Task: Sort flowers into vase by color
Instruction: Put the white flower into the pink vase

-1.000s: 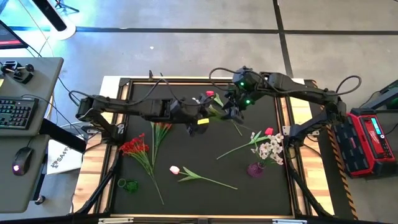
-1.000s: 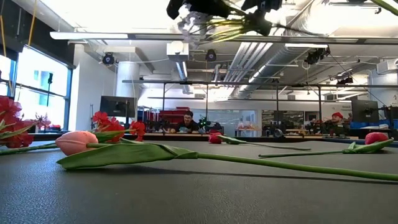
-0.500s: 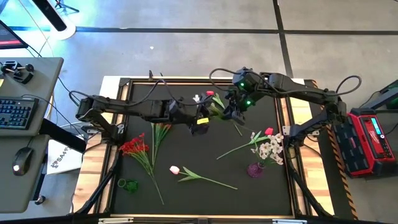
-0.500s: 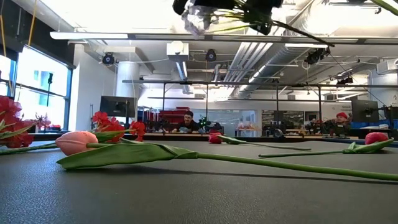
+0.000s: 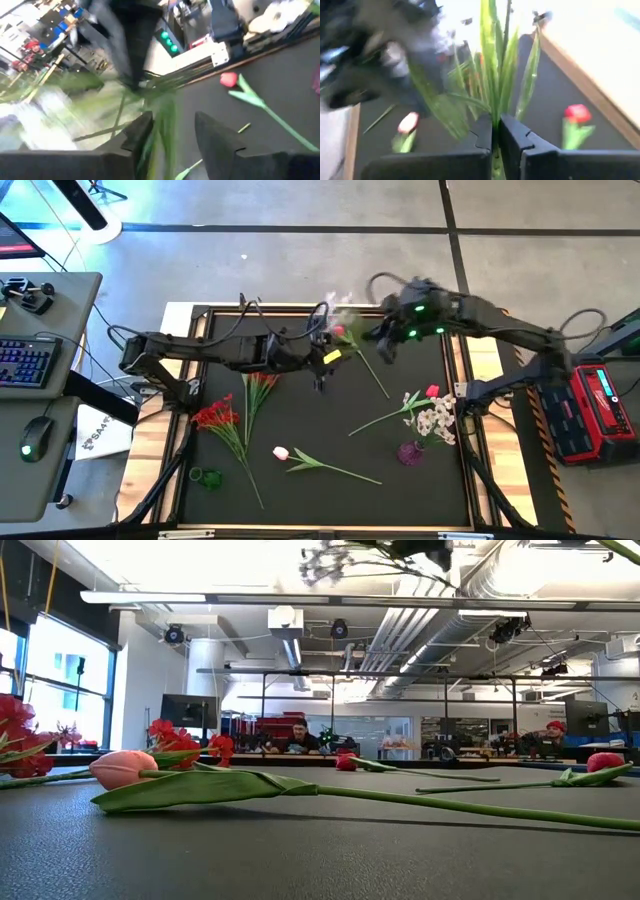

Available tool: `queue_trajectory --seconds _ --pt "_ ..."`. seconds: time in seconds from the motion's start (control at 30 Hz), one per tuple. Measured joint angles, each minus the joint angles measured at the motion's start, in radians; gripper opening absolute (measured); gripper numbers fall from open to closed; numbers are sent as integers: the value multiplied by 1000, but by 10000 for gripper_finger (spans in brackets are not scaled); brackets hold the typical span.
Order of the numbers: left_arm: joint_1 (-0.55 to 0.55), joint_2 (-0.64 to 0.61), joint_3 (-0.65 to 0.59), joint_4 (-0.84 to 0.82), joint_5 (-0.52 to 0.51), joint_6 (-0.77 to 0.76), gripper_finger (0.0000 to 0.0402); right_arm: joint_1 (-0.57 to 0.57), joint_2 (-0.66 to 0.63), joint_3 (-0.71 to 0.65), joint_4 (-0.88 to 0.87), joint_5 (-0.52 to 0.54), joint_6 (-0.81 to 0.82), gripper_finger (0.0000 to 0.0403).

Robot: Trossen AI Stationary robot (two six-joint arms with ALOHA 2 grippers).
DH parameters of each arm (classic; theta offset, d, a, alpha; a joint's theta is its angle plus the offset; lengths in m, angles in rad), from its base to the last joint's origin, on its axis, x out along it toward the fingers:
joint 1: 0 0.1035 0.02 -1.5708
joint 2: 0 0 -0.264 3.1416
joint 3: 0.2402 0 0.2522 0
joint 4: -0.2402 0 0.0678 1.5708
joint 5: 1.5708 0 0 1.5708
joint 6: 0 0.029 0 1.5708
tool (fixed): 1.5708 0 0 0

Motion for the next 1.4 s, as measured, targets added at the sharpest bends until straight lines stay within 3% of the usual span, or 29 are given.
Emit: queue_trajectory --seconds 0.2,0.47,0.6,0.77,1.0,1.23,1.4 --pt "13 -68 0 37 6 -108 168 -7 -140 0 -4 155 26 1" --pt "53 -89 1 79 179 -285 163 86 -288 -14 5 267 19 1" --pt "57 -80 1 78 226 -360 162 164 -405 -143 143 310 58 0" --pt "57 -78 1 108 228 -431 162 243 -573 -409 331 349 137 0" --pt "53 -66 2 164 230 -507 162 333 -751 -648 460 350 245 0" --pt "10 14 1 210 226 -545 162 416 -849 -724 474 236 290 0" --pt "-12 70 1 253 182 -549 162 471 -866 -821 577 163 290 0"
